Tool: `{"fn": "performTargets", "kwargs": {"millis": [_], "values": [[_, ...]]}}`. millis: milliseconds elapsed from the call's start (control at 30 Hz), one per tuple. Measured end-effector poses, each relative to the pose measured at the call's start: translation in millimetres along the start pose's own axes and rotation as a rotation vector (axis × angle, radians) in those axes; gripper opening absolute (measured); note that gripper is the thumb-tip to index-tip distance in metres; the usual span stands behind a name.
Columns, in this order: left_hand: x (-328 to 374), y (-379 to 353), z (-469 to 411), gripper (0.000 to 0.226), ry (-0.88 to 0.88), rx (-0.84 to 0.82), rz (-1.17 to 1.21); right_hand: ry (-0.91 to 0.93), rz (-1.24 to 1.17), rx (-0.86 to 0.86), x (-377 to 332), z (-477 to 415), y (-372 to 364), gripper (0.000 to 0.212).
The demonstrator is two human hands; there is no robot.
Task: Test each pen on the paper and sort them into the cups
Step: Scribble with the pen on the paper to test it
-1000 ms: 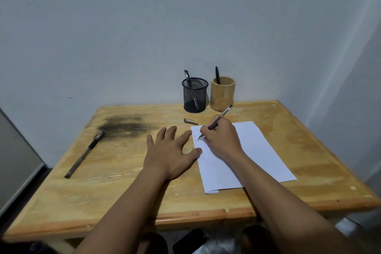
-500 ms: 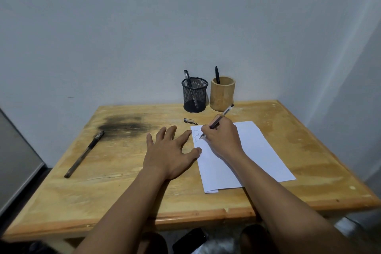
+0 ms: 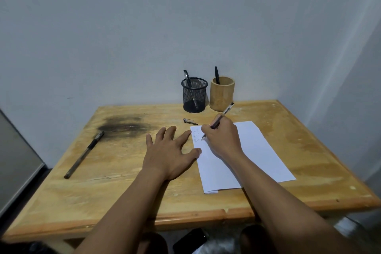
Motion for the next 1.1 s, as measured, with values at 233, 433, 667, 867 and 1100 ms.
{"fn": "performTargets", "kwargs": {"millis": [233, 433, 667, 867, 1100], "values": [[0.1, 2.3, -0.6, 0.072, -0.006, 0.017, 0.051, -0.085, -0.319, 0.069, 2.8, -9.0, 7.3, 0.017], [0.7, 20.9, -24.5, 0.040, 0.048, 0.248, 0.356, 0.039, -0.413, 0.043, -12.5, -16.0, 11.4, 0.009], [-0.6, 42.2, -75.6, 0.030, 0.044, 0.178, 0.075, 0.002, -0.490, 0.035, -18.8, -27.3, 20.3, 0.017], [-10.0, 42.6, -71.2, 0.007, 0.017, 0.264, 0.144, -0.003, -0.607, -0.002, -16.2, -30.5, 23.4, 0.012], [-4.3, 58.1, -44.5, 0.011, -0.199, 0.325, 0.441, 0.023, -0.727, -0.053, -20.7, -26.1, 27.1, 0.011]]}}
Point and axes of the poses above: each hand's wrist, its own z-axis away from the middle knuckle, its own y-axis out of the back of the hand, x = y × z, the point moved 1 cm from there along -z, towards the middle knuckle, and after that the axes turned 13 degrees about -x, right-handed, at the moved point
